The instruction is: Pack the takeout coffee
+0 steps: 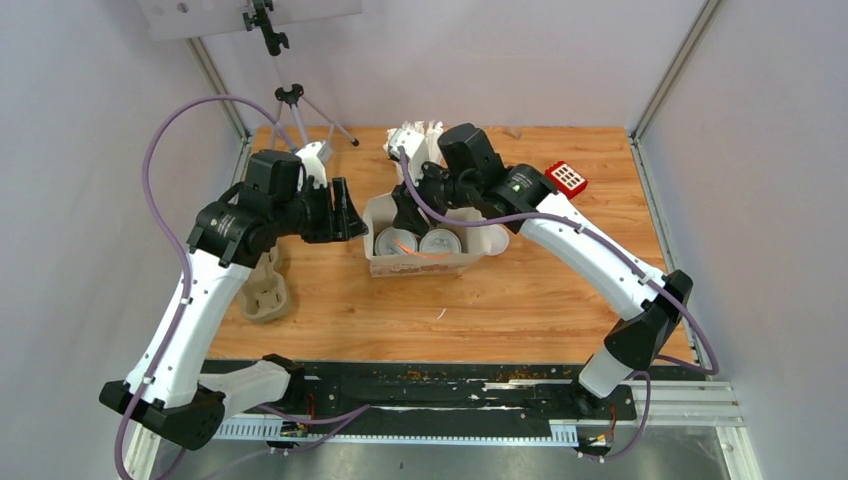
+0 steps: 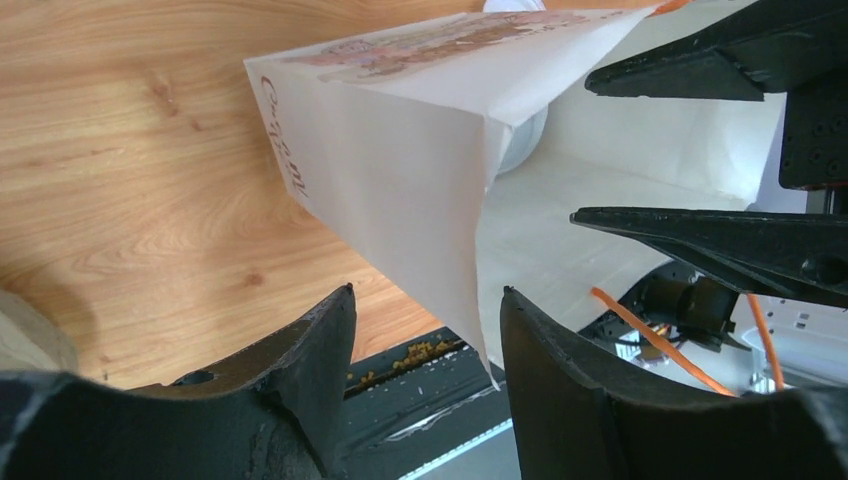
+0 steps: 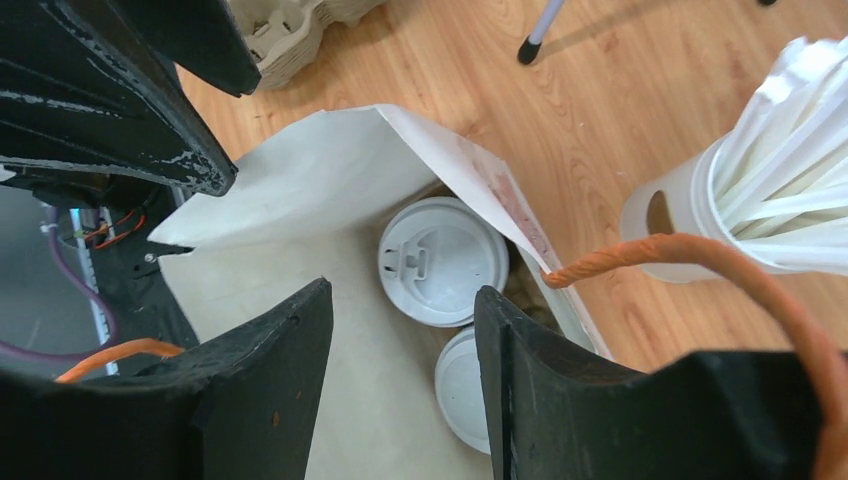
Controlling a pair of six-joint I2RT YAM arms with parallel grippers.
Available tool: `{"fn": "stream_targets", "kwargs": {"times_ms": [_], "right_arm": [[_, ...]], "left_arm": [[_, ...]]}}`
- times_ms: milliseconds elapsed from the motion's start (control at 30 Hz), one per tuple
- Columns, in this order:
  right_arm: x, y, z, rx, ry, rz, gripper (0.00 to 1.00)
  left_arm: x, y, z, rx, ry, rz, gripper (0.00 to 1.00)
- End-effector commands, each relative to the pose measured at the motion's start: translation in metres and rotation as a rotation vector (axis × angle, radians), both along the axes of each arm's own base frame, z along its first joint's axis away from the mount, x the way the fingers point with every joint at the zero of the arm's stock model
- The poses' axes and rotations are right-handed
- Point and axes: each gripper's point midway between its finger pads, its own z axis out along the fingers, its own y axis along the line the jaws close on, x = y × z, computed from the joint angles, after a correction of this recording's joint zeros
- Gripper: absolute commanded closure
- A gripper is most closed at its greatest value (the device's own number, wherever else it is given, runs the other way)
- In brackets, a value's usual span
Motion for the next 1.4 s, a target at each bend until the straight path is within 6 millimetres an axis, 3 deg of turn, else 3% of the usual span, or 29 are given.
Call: {"fn": "stream_targets", "kwargs": {"times_ms": [0, 267, 533, 600, 733, 967, 1233, 1367], "right_arm": [[-0.014, 0.004, 0.017, 0.092, 0.034, 0.017, 0.46], [-0.014, 0.006, 0.002, 0.064, 0.06, 0.029, 0.46], [-0.012, 0.007, -0.005, 0.046, 0.059, 0.036, 0.45], [-0.011, 0.008, -0.006, 0.041, 0.061, 0.037, 0.45], [-0.012, 0.01, -0.006, 0.034, 0.066, 0.052, 0.43], [-0.02, 0.004, -0.01, 0.003, 0.074, 0.095, 0.4], [-0.039, -0.006, -0.016, -0.027, 0.148, 0.149, 0.4], [-0.038, -0.01, -0.012, -0.03, 0.149, 0.126, 0.4]], "left_arm": [[-0.008, -0.01, 0.002, -0.087, -0.009, -0.031, 0.37], [-0.009, -0.012, -0.013, -0.111, 0.023, -0.009, 0.41], [0.005, -0.008, -0.022, -0.065, 0.002, 0.017, 0.46], [0.008, -0.008, -0.023, -0.056, -0.001, 0.014, 0.52], [0.01, -0.01, -0.026, -0.058, 0.006, 0.011, 0.76], [0.007, -0.017, -0.022, -0.108, 0.012, 0.004, 1.0], [0.001, -0.022, -0.019, -0.165, 0.037, 0.011, 1.0], [-0.002, -0.02, -0.02, -0.159, 0.049, 0.018, 1.0]]}}
